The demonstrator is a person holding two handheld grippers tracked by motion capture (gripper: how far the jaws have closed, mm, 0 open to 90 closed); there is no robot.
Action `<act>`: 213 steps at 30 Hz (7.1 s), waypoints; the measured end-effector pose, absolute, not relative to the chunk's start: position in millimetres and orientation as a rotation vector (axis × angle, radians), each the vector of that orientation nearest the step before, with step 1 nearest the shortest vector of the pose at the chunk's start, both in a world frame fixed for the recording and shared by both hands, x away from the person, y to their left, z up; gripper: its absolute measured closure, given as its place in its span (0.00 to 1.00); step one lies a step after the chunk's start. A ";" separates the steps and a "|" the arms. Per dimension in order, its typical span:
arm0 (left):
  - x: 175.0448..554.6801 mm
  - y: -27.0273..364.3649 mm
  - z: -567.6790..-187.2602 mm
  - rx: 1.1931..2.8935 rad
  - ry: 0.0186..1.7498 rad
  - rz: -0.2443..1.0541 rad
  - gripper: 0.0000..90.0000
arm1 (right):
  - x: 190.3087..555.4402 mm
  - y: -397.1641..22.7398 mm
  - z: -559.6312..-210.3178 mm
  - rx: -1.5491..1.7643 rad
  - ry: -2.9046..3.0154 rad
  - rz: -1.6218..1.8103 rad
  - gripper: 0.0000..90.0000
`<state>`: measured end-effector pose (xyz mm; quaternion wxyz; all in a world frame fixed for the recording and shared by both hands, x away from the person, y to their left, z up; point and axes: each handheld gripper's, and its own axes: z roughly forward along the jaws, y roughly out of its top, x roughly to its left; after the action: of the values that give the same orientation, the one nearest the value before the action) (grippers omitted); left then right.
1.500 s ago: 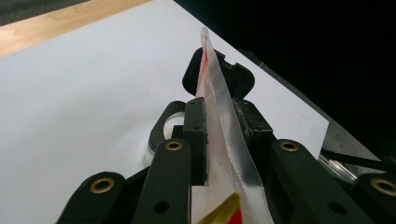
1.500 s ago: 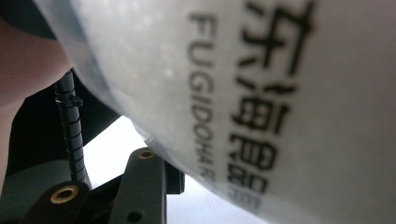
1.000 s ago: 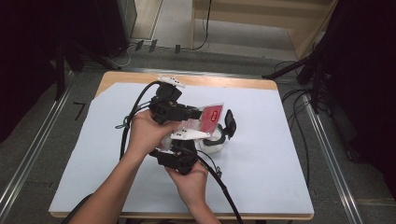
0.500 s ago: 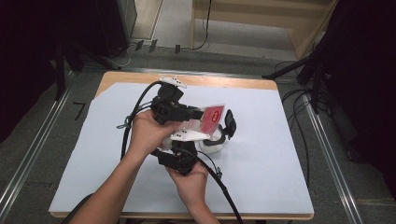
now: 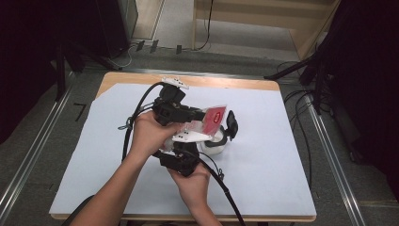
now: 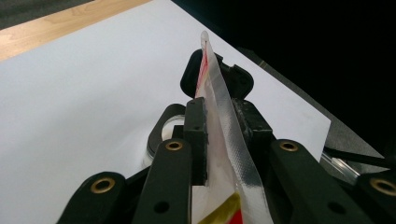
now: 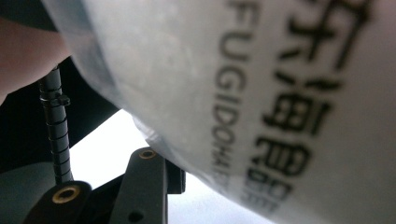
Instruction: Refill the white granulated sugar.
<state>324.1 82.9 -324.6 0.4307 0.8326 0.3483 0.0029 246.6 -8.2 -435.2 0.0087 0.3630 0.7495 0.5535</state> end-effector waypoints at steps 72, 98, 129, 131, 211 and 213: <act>333.2 79.9 -321.5 2.076 0.886 -0.029 0.85 | 247.7 -12.0 -428.0 1.142 2.352 1.721 0.71; 335.8 82.0 -324.1 2.063 0.892 -0.043 0.86 | 248.3 -12.3 -428.5 1.148 2.360 1.709 0.71; 335.5 77.8 -321.2 2.058 0.888 -0.043 0.84 | 248.1 -14.1 -426.1 1.168 2.347 1.733 0.71; 335.7 77.3 -320.9 2.064 0.889 -0.040 0.84 | 248.6 -14.2 -426.2 1.173 2.349 1.734 0.71; 332.4 90.6 -347.1 2.260 0.938 -0.177 0.84 | 234.0 -2.6 -479.6 0.894 2.523 1.617 0.64; 332.2 87.8 -350.3 2.271 0.943 -0.182 0.85 | 234.1 -2.5 -481.8 0.883 2.527 1.607 0.64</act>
<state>332.2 87.8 -350.3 0.3314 0.8690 0.3608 -0.0697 234.1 -2.5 -481.8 0.0095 0.2828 0.8093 0.5147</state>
